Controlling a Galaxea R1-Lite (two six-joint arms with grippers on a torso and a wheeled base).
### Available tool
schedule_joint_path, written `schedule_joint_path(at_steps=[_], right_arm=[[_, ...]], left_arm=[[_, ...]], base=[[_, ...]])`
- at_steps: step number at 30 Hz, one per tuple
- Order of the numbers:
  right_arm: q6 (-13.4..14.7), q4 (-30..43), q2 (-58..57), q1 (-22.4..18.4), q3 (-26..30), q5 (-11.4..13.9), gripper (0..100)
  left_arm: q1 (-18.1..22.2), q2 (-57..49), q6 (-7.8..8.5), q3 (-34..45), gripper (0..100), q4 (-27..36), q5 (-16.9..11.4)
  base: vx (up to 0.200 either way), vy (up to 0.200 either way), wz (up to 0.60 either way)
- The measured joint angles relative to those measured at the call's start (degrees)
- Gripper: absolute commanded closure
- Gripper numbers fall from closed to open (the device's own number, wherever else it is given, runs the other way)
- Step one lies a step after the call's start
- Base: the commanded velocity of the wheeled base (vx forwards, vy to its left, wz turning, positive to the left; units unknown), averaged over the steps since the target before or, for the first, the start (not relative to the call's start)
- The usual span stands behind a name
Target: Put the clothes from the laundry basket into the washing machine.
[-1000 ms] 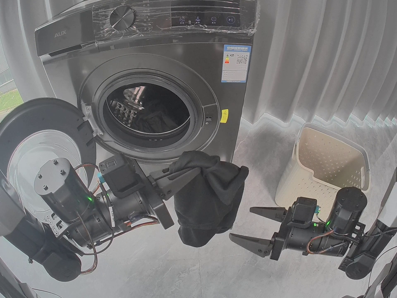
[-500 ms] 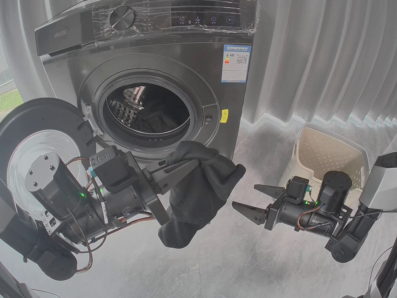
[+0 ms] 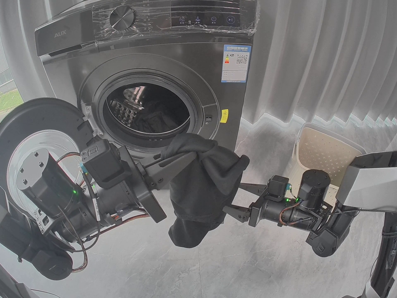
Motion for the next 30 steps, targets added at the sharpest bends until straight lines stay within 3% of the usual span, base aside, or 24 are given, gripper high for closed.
schedule_joint_path(at_steps=[5, 17, 29, 30], right_arm=[[-0.1, 0.0, 1.7, 0.0, -3.4, 0.1, 0], [-0.1, 0.0, 3.4, 2.4, -5.9, 3.6, 0], [0.0, 0.0, 7.8, 4.7, -10.4, 3.3, 0], [0.0, 0.0, 8.0, 4.9, -10.6, 3.3, 100]], left_arm=[[0.0, -0.1, -0.05, 0.1, 100, 0.0, 0.0], [-0.2, -0.1, -0.07, 0.3, 100, 0.0, -0.1], [-0.2, 0.0, -0.16, 0.1, 100, 0.0, 0.0], [-0.2, 0.0, -0.16, 0.1, 100, 0.0, 0.0]], base=[[0.0, 0.0, 0.0], [0.0, 0.0, 0.0], [0.0, 0.0, 0.0], [0.0, 0.0, 0.0]])
